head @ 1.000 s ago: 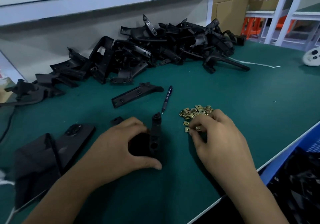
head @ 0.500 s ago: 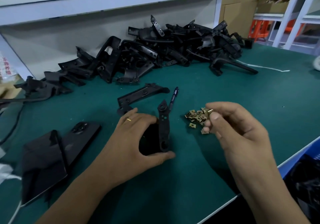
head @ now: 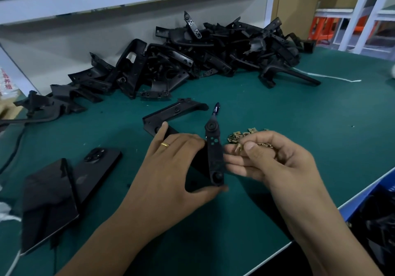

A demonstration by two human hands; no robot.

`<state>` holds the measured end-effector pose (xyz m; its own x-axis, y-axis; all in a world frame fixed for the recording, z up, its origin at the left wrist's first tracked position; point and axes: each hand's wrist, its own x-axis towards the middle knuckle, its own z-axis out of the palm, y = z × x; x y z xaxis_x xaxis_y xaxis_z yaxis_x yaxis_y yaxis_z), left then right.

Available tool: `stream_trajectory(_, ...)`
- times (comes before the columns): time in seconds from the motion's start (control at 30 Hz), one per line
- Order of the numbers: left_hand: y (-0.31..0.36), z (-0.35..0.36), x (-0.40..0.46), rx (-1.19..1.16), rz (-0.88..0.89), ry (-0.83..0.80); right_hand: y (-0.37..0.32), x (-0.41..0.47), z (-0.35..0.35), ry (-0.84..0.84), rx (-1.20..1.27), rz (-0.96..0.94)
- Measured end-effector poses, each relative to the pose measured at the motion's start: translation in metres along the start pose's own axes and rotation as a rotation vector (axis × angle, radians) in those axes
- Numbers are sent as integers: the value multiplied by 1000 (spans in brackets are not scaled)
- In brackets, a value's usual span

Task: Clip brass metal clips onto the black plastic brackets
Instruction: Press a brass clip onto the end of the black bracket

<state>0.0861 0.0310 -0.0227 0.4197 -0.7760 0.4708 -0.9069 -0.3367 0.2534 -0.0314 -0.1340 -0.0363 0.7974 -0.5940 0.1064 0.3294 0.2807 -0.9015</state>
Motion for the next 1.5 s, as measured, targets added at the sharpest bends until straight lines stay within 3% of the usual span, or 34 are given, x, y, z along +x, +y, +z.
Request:
stream_trajectory(0.2, 2, 3, 1, 40, -50, -25, 5, 3, -1, 92, -90, -32)
stream_trajectory(0.3, -9, 0, 0, 62, -138, 18, 5, 1, -5, 134, -383, -160)
stream_trajectory(0.37, -18, -3, -2, 79, -180, 48, -5, -2, -12, 46, -665, -211)
stream_trajectory(0.43, -25, -4, -4, 81, -214, 69, -20, -7, -20, -155, -888, -171)
stream_trajectory(0.57, -29, -2, -5, 95, -243, 81, -33, -20, -17, -481, -1050, -56)
stream_trajectory(0.83, -27, -3, -7, 11, -259, 82, -29, -28, -4, -583, -1255, -44)
stream_trajectory(0.93, -24, -5, -7, -8, -229, 84, -31, -27, -6, -536, -1164, -21)
stream_trajectory(1.2, -16, -1, -7, -58, -75, -4, -15, -8, -9, -130, -263, 26)
stream_trajectory(1.3, -15, 0, -7, -66, -30, -6, -13, -6, -6, -27, -179, 49)
stream_trajectory(1.5, -7, -1, -5, 15, 80, 7, -6, -6, 4, 5, -121, 48)
